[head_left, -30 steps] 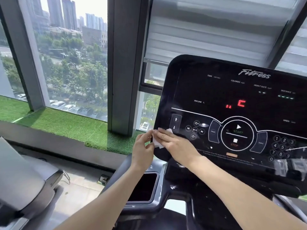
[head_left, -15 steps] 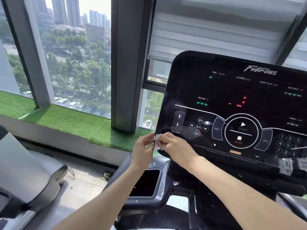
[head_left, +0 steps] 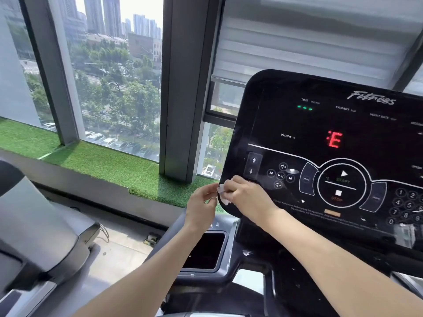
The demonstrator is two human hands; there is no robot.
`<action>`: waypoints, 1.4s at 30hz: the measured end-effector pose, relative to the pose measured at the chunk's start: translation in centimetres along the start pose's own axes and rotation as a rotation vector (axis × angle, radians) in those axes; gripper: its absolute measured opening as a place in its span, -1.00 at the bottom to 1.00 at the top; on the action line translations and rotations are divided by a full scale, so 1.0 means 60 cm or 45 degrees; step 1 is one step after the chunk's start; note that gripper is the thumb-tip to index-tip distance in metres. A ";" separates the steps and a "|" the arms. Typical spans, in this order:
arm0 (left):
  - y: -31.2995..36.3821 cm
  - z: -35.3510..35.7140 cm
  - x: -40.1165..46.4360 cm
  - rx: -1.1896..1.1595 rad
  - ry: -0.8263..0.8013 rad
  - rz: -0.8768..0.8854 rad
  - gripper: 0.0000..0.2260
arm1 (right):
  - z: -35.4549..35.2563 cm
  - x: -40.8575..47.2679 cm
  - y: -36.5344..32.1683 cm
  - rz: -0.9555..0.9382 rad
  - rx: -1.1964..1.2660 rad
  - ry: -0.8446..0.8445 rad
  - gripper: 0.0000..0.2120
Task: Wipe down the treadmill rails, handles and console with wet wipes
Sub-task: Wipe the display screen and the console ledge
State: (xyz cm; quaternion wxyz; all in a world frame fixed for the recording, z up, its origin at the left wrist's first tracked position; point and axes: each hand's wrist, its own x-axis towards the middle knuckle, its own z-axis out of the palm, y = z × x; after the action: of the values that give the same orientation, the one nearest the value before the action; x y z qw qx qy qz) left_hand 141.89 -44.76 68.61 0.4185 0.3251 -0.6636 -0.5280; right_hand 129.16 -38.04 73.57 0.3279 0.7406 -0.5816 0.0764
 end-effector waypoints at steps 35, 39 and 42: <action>0.045 0.021 0.030 0.232 0.112 0.174 -0.64 | -0.035 0.031 0.106 0.029 -0.221 0.322 -0.77; 0.046 0.021 0.029 0.192 0.093 0.173 -0.63 | -0.027 0.000 0.101 -0.227 -0.272 0.301 -0.76; 0.049 0.021 0.029 0.176 0.086 0.172 -0.64 | -0.036 0.024 0.125 -0.247 -0.320 0.310 -0.77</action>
State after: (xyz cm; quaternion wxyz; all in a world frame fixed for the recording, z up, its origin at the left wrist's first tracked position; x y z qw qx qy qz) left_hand 140.02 -45.08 71.72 0.4517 0.3253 -0.7043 -0.4405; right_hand 123.35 -38.79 78.94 0.4916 0.7315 -0.4686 0.0603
